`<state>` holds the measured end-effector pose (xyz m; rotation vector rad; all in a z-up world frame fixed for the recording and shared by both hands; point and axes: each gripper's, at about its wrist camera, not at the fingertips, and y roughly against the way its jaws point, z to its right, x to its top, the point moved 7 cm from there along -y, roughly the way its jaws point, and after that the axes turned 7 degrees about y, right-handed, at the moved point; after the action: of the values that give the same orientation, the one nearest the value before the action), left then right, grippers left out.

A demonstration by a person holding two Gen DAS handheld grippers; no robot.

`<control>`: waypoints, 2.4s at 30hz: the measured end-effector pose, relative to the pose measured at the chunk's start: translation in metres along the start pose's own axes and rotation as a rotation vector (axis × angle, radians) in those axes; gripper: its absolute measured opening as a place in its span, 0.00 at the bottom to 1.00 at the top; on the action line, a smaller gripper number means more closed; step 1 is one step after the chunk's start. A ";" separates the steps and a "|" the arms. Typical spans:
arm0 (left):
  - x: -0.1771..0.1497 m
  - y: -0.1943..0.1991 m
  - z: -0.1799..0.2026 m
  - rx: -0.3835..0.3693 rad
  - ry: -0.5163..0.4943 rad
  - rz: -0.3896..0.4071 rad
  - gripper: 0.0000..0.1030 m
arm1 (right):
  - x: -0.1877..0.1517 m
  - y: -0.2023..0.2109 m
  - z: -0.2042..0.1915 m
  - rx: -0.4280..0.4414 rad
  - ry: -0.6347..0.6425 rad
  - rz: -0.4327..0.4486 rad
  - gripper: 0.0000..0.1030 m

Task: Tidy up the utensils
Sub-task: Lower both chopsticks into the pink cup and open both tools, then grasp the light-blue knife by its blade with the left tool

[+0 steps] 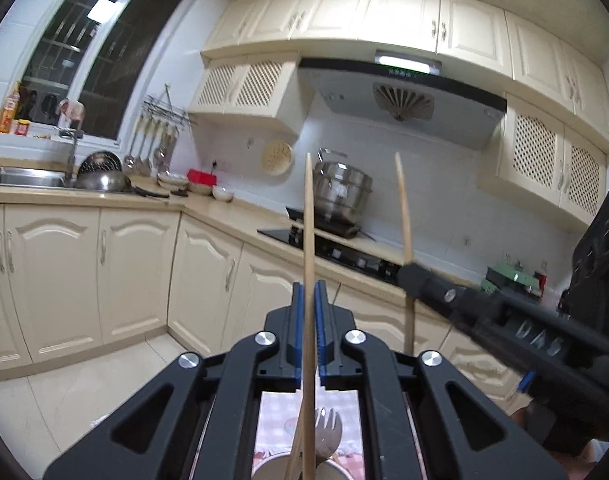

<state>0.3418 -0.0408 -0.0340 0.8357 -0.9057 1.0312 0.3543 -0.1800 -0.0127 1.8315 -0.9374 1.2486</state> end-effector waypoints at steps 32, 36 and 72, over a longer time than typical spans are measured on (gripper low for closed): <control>-0.017 0.060 -0.022 0.118 -0.082 -0.097 0.96 | -0.020 0.054 0.049 -0.104 -0.109 -0.152 0.94; -0.016 0.072 -0.016 0.150 -0.097 -0.146 0.96 | -0.028 0.065 0.058 -0.123 -0.094 -0.255 0.94; -0.211 0.050 -0.021 0.336 -0.183 -0.778 0.96 | -0.174 0.093 0.112 -0.183 -0.141 -0.762 0.94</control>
<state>0.2479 -0.0784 -0.2265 1.4364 -0.4747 0.4228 0.2752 -0.2920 -0.1941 1.8728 -0.3304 0.5493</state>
